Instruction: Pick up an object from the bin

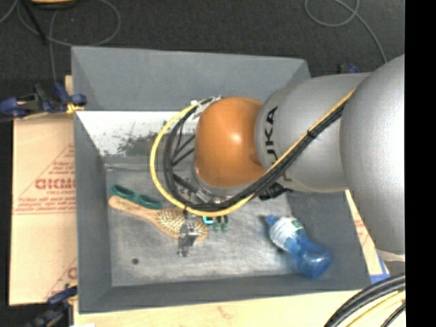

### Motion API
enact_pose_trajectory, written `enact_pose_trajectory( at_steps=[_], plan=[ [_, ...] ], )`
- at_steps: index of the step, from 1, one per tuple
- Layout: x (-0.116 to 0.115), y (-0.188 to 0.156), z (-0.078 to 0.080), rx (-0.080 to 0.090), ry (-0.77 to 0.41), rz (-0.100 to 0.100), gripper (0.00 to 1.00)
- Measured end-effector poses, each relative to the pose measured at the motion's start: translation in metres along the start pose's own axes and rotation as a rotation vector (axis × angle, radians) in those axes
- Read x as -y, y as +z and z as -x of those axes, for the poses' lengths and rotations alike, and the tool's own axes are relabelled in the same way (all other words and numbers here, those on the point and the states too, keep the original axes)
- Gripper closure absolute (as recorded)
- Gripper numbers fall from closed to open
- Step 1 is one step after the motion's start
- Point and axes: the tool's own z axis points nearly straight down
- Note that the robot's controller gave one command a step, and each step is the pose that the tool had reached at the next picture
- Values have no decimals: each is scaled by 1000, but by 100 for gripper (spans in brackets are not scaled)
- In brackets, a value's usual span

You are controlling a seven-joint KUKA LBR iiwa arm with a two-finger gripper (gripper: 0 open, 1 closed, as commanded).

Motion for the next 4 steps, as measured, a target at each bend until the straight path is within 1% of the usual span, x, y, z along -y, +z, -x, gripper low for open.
enact_pose_trajectory(
  at_steps=[1, 2, 3, 4],
  plan=[
    [0, -4, 2, 8, 3, 1, 0],
    [38, 67, 48, 11, 108, 2, 100],
    [38, 67, 48, 11, 108, 2, 100],
    [64, -79, 48, 10, 30, -2, 100]
  ],
)
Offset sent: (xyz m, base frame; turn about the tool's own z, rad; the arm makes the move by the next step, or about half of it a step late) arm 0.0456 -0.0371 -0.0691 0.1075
